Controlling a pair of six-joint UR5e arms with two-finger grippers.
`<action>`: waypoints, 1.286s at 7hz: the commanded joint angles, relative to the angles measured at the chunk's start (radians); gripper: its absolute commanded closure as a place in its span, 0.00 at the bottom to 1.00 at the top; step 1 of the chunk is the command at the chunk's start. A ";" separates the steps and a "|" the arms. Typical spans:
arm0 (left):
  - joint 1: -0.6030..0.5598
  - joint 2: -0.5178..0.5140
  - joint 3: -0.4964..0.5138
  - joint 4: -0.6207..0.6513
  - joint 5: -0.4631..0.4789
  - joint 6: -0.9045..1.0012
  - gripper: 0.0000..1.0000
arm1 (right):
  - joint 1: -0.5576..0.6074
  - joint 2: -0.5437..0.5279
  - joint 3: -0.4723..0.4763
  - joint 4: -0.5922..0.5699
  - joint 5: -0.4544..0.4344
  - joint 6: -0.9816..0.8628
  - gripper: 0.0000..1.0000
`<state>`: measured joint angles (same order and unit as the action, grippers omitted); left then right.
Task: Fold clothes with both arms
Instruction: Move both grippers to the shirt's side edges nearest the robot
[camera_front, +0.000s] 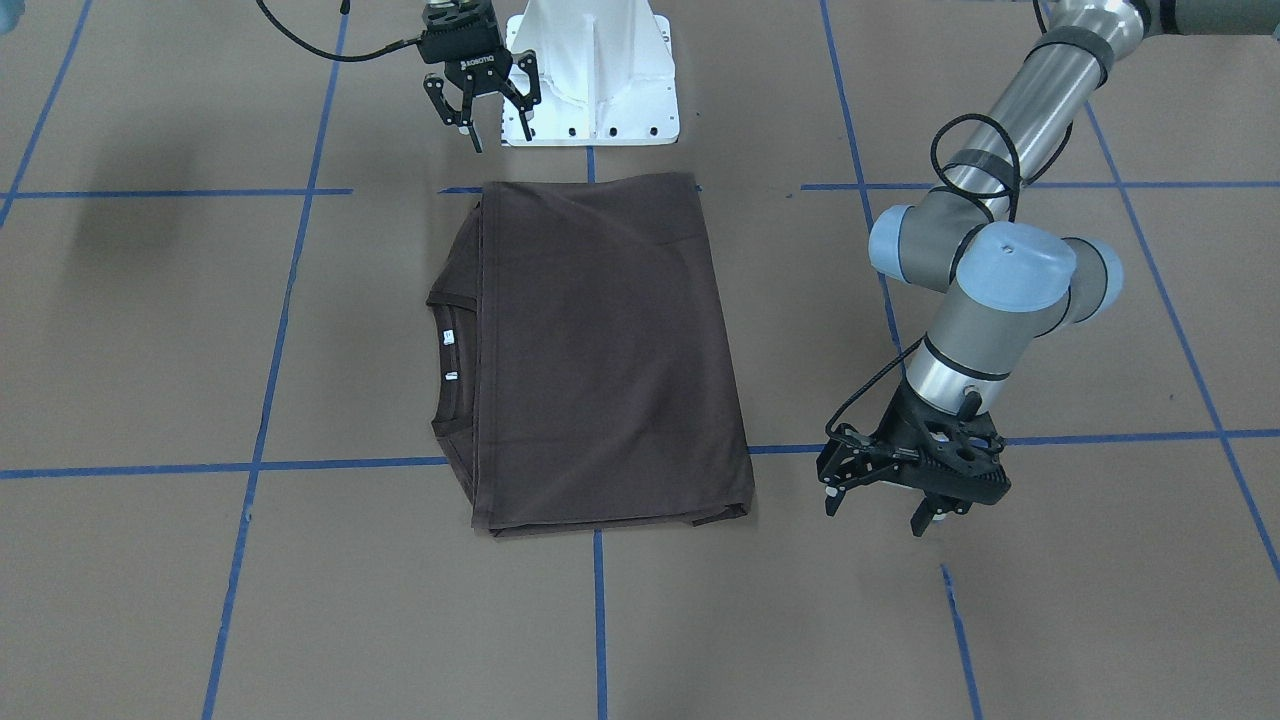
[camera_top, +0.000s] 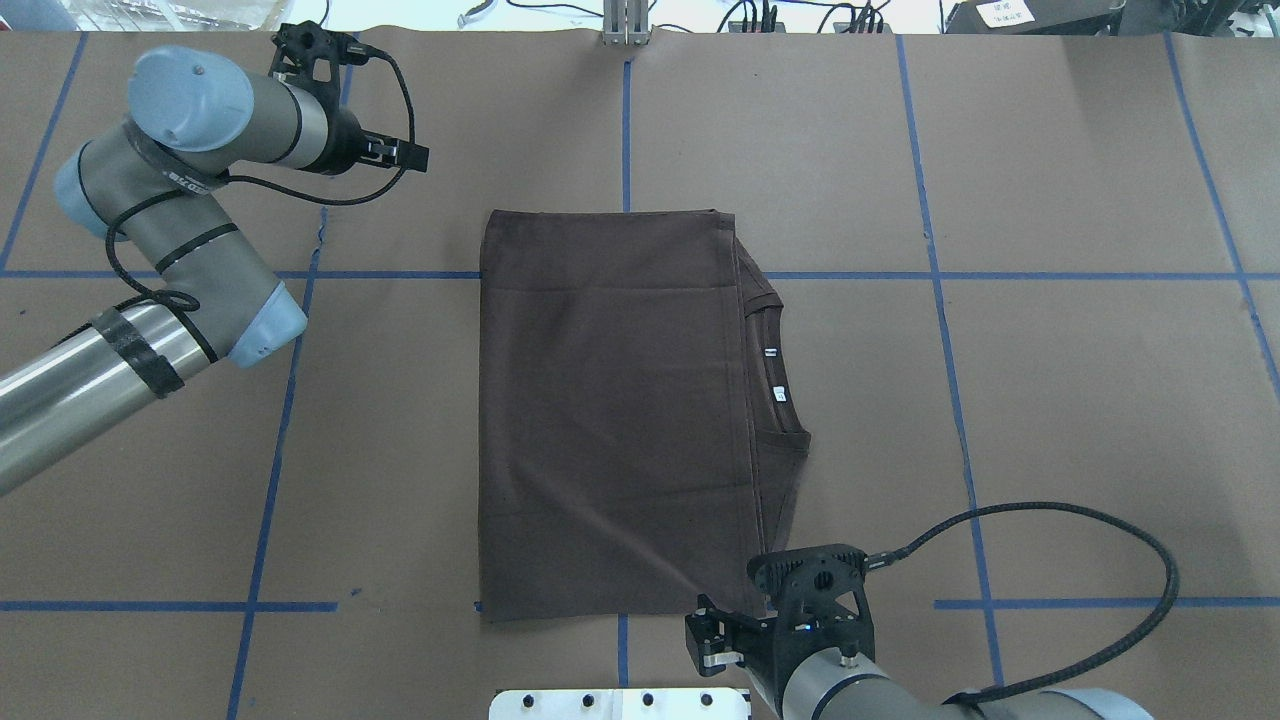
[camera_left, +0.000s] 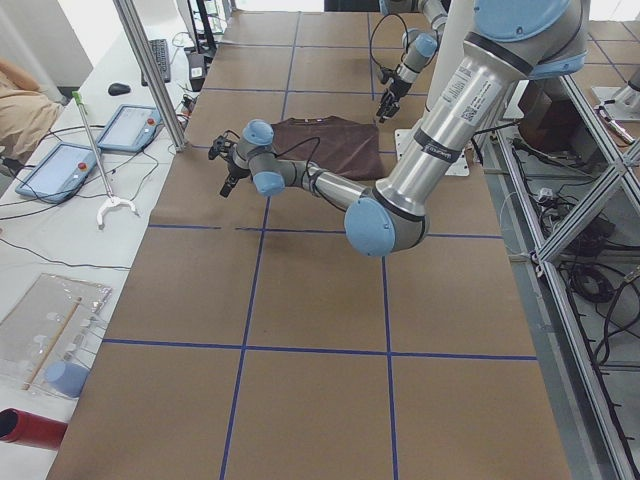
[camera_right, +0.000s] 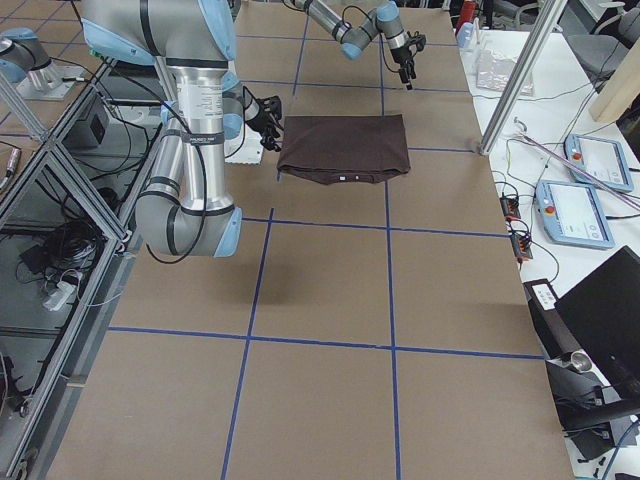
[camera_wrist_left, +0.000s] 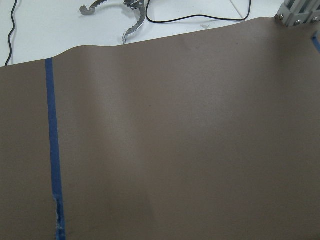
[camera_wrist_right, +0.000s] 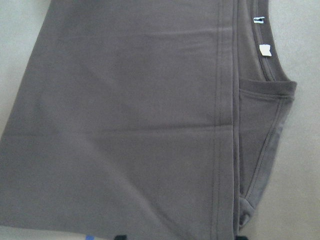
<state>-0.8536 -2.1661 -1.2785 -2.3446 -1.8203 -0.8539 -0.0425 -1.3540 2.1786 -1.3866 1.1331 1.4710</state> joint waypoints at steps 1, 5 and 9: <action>0.062 0.059 -0.135 0.011 -0.001 -0.133 0.00 | 0.152 -0.074 0.023 0.183 0.182 0.000 0.00; 0.357 0.417 -0.652 0.025 0.139 -0.541 0.05 | 0.245 -0.149 0.021 0.310 0.206 0.077 0.00; 0.476 0.427 -0.734 0.025 0.213 -0.642 0.00 | 0.260 -0.148 0.023 0.310 0.206 0.075 0.00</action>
<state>-0.3932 -1.7445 -2.0009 -2.3263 -1.6233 -1.5383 0.2126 -1.5018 2.2006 -1.0769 1.3387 1.5473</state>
